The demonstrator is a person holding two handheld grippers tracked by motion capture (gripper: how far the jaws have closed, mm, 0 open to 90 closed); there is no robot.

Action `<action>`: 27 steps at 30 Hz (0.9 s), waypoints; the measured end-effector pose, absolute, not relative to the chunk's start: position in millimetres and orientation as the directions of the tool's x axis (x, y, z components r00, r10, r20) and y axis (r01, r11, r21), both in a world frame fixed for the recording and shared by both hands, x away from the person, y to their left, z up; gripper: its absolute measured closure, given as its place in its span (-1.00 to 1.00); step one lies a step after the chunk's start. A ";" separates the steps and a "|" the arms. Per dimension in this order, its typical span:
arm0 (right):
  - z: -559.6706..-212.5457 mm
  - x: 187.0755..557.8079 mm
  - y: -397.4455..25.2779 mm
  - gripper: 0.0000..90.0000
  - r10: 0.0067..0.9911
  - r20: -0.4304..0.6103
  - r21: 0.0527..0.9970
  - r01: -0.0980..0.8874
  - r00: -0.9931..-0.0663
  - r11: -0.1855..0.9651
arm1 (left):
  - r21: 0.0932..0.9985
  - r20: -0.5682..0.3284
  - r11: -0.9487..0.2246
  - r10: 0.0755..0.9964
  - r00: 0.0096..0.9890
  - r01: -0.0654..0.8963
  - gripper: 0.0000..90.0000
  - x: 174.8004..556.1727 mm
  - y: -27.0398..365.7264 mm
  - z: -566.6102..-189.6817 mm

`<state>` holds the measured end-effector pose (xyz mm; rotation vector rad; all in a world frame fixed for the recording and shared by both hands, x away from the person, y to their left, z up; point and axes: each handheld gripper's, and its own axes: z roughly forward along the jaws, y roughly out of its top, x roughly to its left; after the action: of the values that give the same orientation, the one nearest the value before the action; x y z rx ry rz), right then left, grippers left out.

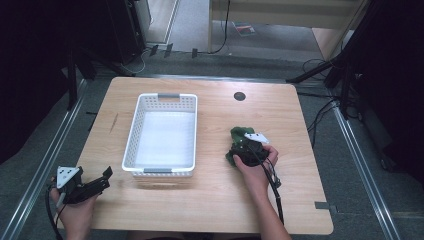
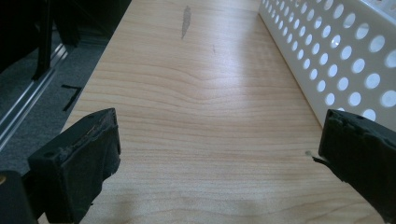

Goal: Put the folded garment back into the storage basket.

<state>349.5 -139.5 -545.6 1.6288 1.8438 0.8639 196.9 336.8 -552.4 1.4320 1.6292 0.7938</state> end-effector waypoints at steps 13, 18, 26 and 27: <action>-509.4 348.7 -124.9 -0.60 0.985 0.051 0.767 0.639 -0.167 0.068 | 0.864 -0.163 0.157 0.986 -0.030 0.478 -1.00 196.8 337.0 -552.3; -499.8 349.7 -120.8 -0.59 0.984 0.063 0.762 0.645 -0.169 0.062 | 0.864 -0.164 0.158 0.986 -0.030 0.478 -1.00 196.8 336.8 -552.3; -479.3 352.6 -106.9 -0.59 0.978 0.075 0.766 0.640 -0.193 0.068 | 0.863 -0.162 0.156 0.986 -0.029 0.480 -1.00 196.8 336.9 -552.3; -479.3 352.6 -106.9 -0.59 0.978 0.075 0.766 0.640 -0.193 0.068 | 0.863 -0.162 0.156 0.986 -0.029 0.480 -1.00 196.8 336.9 -552.3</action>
<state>352.6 -106.9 -479.3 1.6039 1.8836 0.9533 196.8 336.9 -552.3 1.4359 1.6291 0.7941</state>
